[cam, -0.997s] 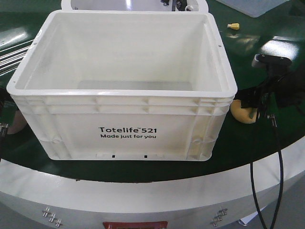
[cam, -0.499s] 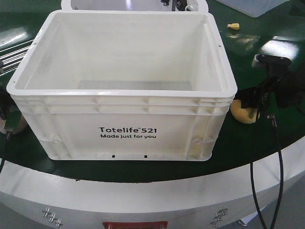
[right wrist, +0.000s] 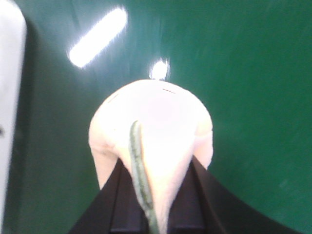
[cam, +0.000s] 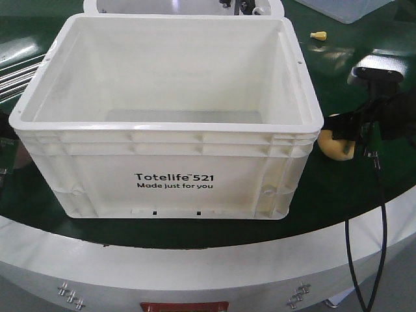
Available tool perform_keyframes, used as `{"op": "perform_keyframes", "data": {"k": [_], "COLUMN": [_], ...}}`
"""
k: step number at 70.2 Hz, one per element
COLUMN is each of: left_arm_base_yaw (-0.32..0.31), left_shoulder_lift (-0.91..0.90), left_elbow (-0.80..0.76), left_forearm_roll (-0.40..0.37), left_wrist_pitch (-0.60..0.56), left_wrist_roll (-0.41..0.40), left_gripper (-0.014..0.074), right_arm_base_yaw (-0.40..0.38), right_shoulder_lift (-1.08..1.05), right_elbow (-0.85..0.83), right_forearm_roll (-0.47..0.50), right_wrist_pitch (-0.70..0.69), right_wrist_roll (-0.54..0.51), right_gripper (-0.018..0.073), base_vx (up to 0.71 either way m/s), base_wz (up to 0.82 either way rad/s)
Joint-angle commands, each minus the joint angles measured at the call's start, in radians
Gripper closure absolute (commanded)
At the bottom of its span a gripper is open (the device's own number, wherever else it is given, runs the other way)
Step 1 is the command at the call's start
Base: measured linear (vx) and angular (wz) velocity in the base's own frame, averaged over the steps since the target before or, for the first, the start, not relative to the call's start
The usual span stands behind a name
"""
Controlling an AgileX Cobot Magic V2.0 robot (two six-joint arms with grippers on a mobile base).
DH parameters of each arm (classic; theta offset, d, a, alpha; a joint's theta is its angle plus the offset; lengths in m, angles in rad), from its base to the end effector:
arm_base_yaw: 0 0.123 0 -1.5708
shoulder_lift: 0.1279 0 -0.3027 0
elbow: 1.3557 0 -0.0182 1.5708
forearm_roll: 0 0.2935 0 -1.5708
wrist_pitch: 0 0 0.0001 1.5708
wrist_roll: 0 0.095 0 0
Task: Place moving items into box and shelve
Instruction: 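Lift both plush balls and carry them over the white tote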
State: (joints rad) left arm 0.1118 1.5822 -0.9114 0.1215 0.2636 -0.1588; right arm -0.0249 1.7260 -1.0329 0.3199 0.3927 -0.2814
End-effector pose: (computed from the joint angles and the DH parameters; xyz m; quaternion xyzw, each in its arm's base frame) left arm 0.3573 0.0431 0.2051 -0.0772 0.9316 0.0272 0.3540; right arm 0.3887 0.0018 0.1831 0.0018 0.9552 0.0563 0.2906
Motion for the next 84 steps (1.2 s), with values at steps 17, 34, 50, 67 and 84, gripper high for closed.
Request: {"op": "perform_keyframes", "data": {"k": [17,34,50,67,84], "left_arm_base_yaw": [0.001,0.001,0.001,-0.062,-0.262], "left_shoulder_lift": [-0.189,-0.296,-0.391,-0.465,-0.472], "left_elbow": [-0.027,-0.027,-0.027,-0.027,-0.027], "left_forearm_roll": [-0.029,-0.032,-0.032,-0.029,0.026], "left_wrist_pitch": [-0.235,-0.348,-0.412,-0.486,-0.514], "left_wrist_roll": [-0.04,-0.039,-0.039,-0.039,-0.038], "left_gripper": [0.0622,0.0622,0.0622,0.0622,0.0622], "right_arm_base_yaw": [-0.002,-0.002,-0.002,0.054,0.283], "right_shoulder_lift": [-0.207,-0.341,-0.455,-0.534,-0.543], "right_elbow": [-0.028,-0.028,-0.028,-0.028,-0.028], "right_forearm_roll": [0.0,0.0,0.001,0.0,0.005], "right_wrist_pitch": [-0.156,-0.206,-0.248,-0.263,-0.339], "right_wrist_roll": [-0.039,-0.093,-0.136,-0.161,-0.225], "right_gripper": [0.0571,0.0571,0.0571,0.0571,0.0571], "base_vx": [0.0,0.0,0.0,0.0,0.0], "base_wz": [0.0,0.0,0.0,0.0,0.0]}}
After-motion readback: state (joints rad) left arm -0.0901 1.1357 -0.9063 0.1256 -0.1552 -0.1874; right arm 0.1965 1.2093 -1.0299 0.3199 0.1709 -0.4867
